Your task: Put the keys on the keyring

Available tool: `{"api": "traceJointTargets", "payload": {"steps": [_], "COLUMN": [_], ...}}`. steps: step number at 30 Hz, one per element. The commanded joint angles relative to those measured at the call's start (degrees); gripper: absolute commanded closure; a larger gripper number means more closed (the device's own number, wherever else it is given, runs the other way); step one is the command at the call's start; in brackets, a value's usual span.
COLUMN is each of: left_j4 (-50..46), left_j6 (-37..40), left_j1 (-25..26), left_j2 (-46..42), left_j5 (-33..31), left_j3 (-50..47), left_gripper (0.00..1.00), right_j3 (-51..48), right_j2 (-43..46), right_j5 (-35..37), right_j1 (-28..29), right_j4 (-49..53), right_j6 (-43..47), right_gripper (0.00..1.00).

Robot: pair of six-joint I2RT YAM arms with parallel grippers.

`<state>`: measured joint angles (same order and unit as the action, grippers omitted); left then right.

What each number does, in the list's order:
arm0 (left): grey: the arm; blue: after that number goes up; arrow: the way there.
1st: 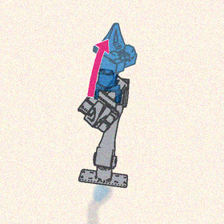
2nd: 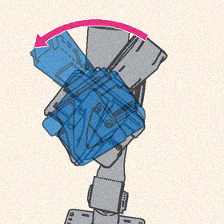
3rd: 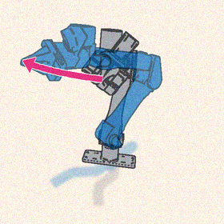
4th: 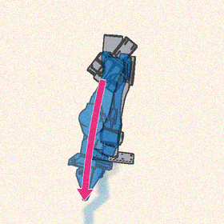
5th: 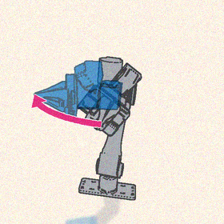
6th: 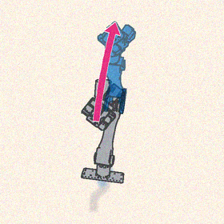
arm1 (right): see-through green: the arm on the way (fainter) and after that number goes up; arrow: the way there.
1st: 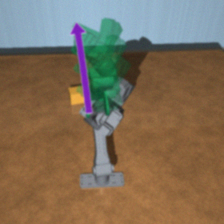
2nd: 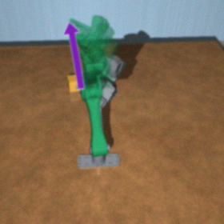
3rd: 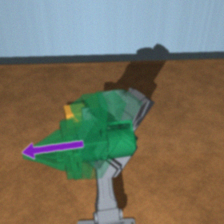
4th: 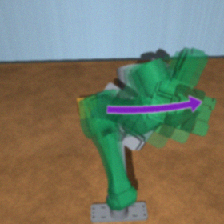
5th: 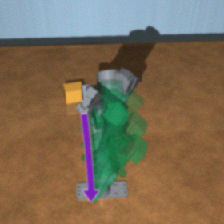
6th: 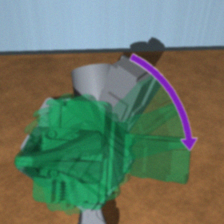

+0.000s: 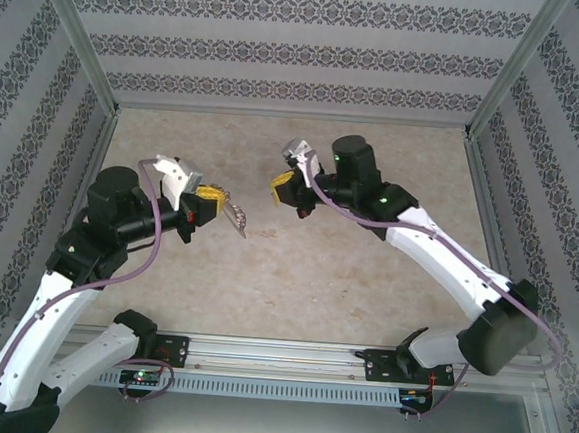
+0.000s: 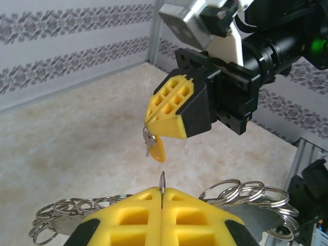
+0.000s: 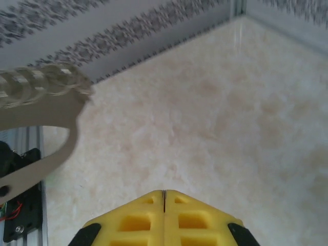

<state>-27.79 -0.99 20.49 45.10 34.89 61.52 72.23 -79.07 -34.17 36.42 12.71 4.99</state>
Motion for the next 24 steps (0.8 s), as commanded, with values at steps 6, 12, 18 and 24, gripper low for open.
{"api": "traceJointTargets", "payload": {"steps": [6, 12, 18, 24], "left_j4": [0.0, -2.7, -3.3, -6.2], "left_j6": [4.1, 3.5, 2.1, 2.7], "left_j1": [-0.5, -0.5, -0.5, -0.4], "left_j2": [7.8, 12.0, 13.9, 16.1], "left_j5": [15.1, 21.3, 24.3, 27.2], "left_j3": [11.7, 18.5, 22.3, 26.0], "left_gripper": [1.0, 1.0, 1.0, 1.0], "right_j3": [4.1, 5.2, 4.7, 7.6], "right_j2": [6.3, 9.1, 11.6, 10.8], "right_j5": [-13.3, -12.4, -10.1, -10.2], "right_j1": [-0.9, 1.2, 3.3, 4.8], "right_j4": [-3.2, -3.9, -7.0, -7.6], "right_j6": [0.8, -0.7, -3.8, -4.4], "right_gripper": [1.0, 1.0, 1.0, 1.0]}}
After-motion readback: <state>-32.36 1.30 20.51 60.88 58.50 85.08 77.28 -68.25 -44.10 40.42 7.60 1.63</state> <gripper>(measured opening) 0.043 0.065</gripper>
